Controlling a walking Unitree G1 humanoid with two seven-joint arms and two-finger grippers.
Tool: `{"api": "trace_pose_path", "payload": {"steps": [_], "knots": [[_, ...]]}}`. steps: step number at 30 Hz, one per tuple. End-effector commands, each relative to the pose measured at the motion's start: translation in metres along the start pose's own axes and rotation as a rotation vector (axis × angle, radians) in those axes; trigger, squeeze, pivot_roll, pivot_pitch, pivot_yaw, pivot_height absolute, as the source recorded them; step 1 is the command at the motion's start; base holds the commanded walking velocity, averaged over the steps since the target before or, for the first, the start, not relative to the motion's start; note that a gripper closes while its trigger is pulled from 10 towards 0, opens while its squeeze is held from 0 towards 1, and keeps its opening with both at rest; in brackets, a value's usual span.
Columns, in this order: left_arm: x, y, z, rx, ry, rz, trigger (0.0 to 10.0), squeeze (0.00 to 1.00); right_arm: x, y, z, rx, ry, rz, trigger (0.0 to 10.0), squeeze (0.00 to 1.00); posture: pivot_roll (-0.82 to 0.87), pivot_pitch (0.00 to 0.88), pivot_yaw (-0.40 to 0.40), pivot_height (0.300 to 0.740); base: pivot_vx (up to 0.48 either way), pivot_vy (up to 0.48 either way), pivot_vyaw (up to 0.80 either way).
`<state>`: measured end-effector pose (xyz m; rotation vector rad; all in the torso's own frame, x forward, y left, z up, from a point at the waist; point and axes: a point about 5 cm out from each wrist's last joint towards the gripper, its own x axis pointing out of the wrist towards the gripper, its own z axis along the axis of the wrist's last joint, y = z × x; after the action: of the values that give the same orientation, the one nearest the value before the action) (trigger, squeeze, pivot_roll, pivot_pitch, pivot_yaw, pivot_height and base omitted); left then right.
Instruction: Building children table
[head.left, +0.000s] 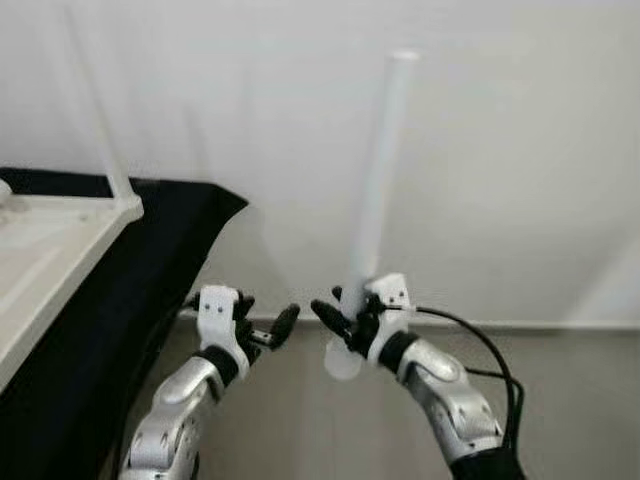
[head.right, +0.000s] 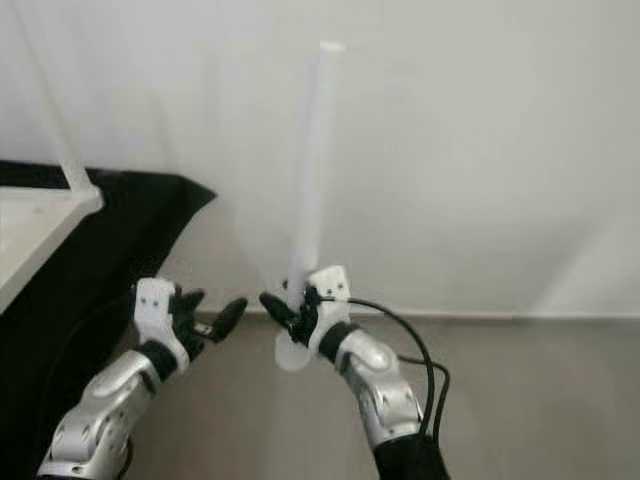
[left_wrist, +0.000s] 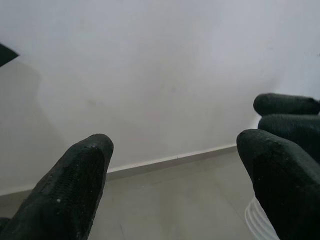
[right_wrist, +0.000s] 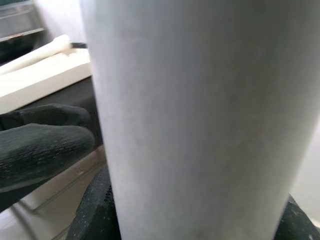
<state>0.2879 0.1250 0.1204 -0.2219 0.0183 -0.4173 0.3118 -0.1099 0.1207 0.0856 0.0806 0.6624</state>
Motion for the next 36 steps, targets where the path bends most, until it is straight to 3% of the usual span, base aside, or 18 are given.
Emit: {"api": "trace_pose_path", "payload": {"steps": [1,9,18,22,25,26,29,36], "knots": [[0.002,-0.004,-0.002,-0.01,0.003,-0.015,10.0,0.0,-0.003,-0.005,0.002,0.003,-0.015,-0.016,10.0,0.0,-0.16,0.039,-0.018,0.74,0.307,0.0,0.0],[0.001,-0.009,0.0,0.005,-0.013,-0.057,10.0,0.0,-0.002,0.0,0.005,-0.038,-0.026,0.041,10.0,0.0,-0.16,0.041,-0.015,0.74,0.074,0.0,0.7],[-0.003,-0.022,0.001,0.093,-0.01,-0.178,10.0,0.0,-0.007,0.004,0.011,-0.038,-0.074,0.103,10.0,0.0,-0.15,0.042,-0.012,0.74,0.0,0.0,0.8],[-0.004,-0.027,0.002,0.114,-0.006,-0.238,10.0,0.0,-0.014,0.001,0.027,-0.071,-0.112,0.166,10.0,0.0,-0.15,0.042,-0.014,0.74,0.0,0.0,0.8],[-0.005,-0.028,0.004,0.116,-0.011,-0.247,10.0,0.0,-0.015,0.0,0.033,-0.076,-0.132,0.172,10.0,0.0,-0.15,0.042,-0.013,0.74,0.0,0.0,0.8],[-0.005,-0.028,0.004,0.124,-0.015,-0.253,10.0,0.0,-0.016,-0.003,0.047,-0.085,-0.171,0.179,10.0,0.0,-0.15,0.039,-0.004,0.74,0.0,0.0,0.8],[-0.005,-0.027,0.005,0.127,-0.018,-0.25,10.0,0.0,-0.017,-0.005,0.059,-0.096,-0.207,0.185,10.0,0.0,-0.14,0.039,-0.002,0.74,0.0,0.0,0.8],[-0.006,-0.023,0.008,0.121,-0.042,-0.2,10.0,0.0,-0.015,-0.001,0.066,-0.113,-0.22,0.202,10.0,0.0,-0.14,0.04,-0.003,0.74,0.0,0.0,0.79]]}}
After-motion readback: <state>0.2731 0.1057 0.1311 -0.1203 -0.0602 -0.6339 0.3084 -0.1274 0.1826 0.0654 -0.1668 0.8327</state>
